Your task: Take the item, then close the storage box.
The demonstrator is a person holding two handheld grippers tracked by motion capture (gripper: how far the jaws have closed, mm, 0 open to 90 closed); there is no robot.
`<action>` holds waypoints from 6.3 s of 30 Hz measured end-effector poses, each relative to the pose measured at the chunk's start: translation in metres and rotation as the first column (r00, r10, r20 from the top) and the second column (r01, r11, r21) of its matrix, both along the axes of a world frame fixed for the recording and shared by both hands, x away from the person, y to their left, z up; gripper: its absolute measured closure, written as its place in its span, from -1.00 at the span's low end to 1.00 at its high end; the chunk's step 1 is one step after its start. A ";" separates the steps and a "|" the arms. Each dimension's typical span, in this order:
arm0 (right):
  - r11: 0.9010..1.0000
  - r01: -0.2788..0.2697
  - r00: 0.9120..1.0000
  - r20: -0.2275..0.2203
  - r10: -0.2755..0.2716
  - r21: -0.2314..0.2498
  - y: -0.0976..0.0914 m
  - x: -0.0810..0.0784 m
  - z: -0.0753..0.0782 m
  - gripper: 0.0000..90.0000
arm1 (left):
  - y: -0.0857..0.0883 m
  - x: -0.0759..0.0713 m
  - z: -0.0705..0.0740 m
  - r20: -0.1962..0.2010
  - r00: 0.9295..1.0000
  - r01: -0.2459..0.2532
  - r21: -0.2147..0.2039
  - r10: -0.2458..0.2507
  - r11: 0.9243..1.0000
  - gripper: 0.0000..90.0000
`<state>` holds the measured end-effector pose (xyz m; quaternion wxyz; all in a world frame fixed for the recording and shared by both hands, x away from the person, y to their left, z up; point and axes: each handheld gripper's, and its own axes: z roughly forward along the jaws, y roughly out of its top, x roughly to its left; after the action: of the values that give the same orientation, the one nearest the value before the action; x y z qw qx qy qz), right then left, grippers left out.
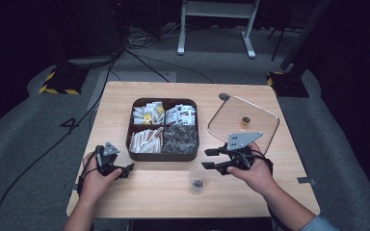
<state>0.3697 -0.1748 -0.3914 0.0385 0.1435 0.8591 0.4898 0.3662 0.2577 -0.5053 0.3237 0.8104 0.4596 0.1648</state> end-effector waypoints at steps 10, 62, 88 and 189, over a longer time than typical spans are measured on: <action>0.993 0.118 0.993 0.020 -0.119 0.023 -0.022 0.026 0.010 0.08 | 0.000 0.000 0.000 -0.004 1.000 0.007 0.003 -0.007 1.000 -0.91; 0.702 0.693 0.707 -0.038 -0.706 -0.164 -0.137 0.183 -0.089 -0.21 | 0.001 -0.005 0.000 -0.007 1.000 0.011 0.003 -0.011 1.000 -0.92; 0.718 0.649 0.740 -0.012 -0.673 -0.250 -0.125 0.181 -0.097 0.31 | 0.002 -0.004 0.000 -0.005 1.000 0.012 -0.001 -0.012 1.000 -0.92; 0.968 0.205 0.979 0.027 -0.203 -0.148 0.125 0.148 0.020 0.31 | 0.001 -0.003 0.000 -0.002 1.000 0.006 -0.001 -0.006 1.000 -0.91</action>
<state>0.5179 -0.0500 -0.3712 0.1043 0.2250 0.8740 0.4180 0.3631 0.2585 -0.5052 0.3241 0.8119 0.4576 0.1627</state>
